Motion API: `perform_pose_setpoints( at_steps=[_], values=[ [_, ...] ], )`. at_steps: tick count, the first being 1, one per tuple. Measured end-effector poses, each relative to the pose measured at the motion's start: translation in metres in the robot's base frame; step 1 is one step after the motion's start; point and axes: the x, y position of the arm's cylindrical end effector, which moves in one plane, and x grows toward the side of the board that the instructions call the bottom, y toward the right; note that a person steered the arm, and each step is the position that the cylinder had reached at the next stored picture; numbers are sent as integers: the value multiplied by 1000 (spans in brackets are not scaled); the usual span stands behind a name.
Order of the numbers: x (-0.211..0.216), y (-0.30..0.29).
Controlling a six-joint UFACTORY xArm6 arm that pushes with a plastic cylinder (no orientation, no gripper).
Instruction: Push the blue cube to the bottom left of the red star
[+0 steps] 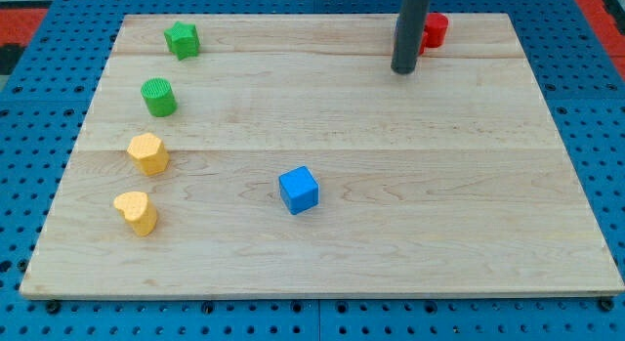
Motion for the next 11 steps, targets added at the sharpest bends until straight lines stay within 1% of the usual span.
perform_pose_setpoints(
  at_steps=[2, 3, 4, 5, 6, 7, 8, 9, 10, 11],
  values=[
    [196, 18],
    [253, -45],
    [227, -152],
    [168, -126],
    [144, -71],
    [111, -55],
    [119, -69],
    [130, -111],
    [76, -116],
    [46, -63]
  ],
)
